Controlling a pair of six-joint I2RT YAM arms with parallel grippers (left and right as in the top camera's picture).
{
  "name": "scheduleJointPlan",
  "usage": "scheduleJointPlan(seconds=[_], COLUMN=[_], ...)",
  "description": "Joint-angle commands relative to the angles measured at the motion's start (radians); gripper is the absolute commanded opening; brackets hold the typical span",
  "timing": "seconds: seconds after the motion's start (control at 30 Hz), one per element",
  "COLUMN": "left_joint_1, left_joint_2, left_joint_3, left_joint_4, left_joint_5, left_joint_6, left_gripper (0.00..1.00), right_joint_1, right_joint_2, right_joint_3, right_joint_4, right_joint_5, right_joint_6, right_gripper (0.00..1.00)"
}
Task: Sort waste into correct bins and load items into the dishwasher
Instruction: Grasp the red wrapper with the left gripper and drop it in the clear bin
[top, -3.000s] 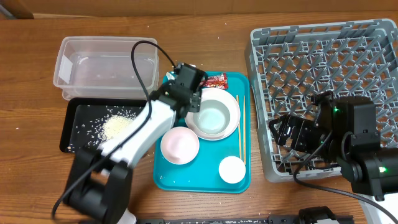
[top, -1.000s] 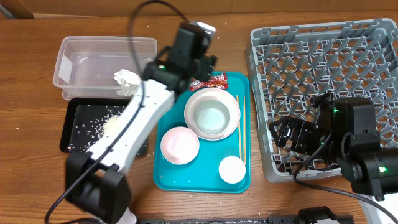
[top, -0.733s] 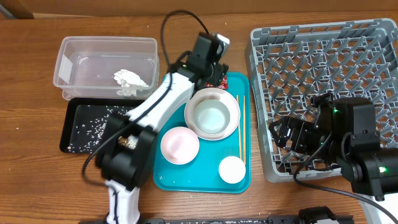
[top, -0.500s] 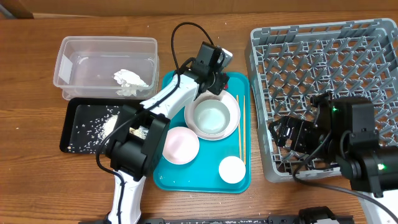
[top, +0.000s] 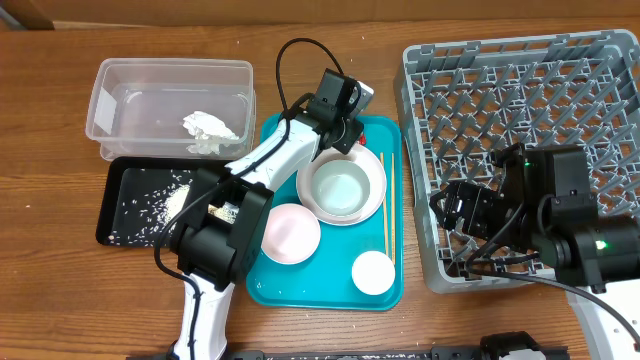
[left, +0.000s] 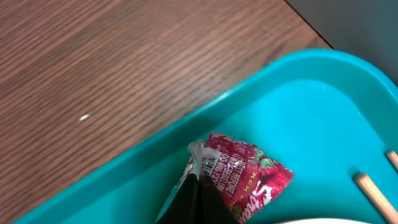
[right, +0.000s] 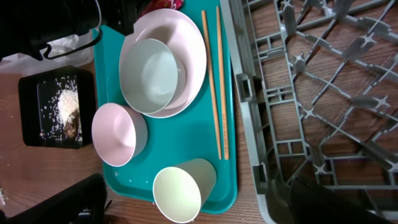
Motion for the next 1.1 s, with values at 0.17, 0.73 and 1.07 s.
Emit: scheduleJointPlan(seconds=[0.17,0.73,1.07], left_joint_1=[0.055,0.341,0.426], left_joint_2=[-0.259,-0.393,-0.483], left_joint_3=[0.079,0.061,0.075], left_joint_4=[-0.02,-0.384,-0.468], left_joint_5=[-0.062,-0.443,-0.299], left_joint_6=[-0.162,-0.345,-0.293], left_gripper=[0.04,0.04,0.73], right_joint_1=[-0.002,-0.002,-0.002], right_joint_2=[-0.104,-0.148,-0.163], right_joint_3=[0.023,0.023,0.023], right_joint_4=[0.003,-0.041,-0.026], right_joint_5=[-0.008,-0.057,-0.085], right_joint_6=[-0.01,-0.006,-0.119], right_gripper=[0.96,0.93,0.94])
